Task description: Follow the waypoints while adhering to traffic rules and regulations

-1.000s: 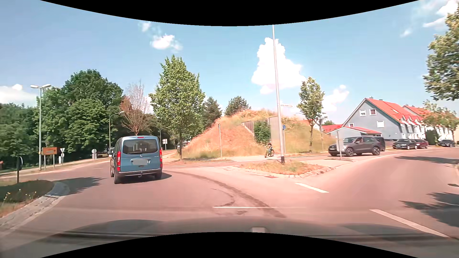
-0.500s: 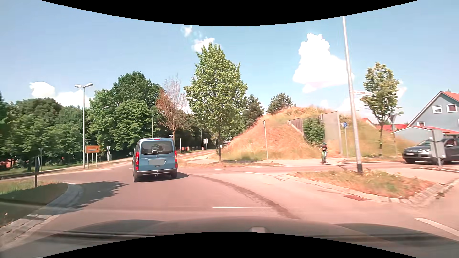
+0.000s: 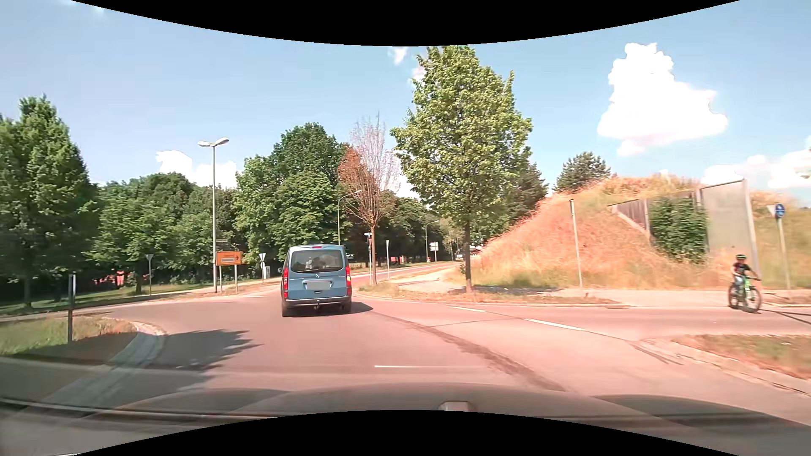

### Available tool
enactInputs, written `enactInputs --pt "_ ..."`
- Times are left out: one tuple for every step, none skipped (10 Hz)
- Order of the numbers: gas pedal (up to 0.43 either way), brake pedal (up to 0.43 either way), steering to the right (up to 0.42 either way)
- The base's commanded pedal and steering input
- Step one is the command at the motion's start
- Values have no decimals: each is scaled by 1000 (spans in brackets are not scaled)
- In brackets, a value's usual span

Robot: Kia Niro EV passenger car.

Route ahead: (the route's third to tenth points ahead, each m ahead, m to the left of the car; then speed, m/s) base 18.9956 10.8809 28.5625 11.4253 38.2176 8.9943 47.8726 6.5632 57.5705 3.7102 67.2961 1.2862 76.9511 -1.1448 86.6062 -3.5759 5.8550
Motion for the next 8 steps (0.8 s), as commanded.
enactInputs --pt "189 0 -244" --pt "189 0 -226" --pt "189 0 -211" --pt "177 0 -194" --pt "157 0 -182" --pt "157 0 -175" --pt "150 0 -171" --pt "150 0 -161"
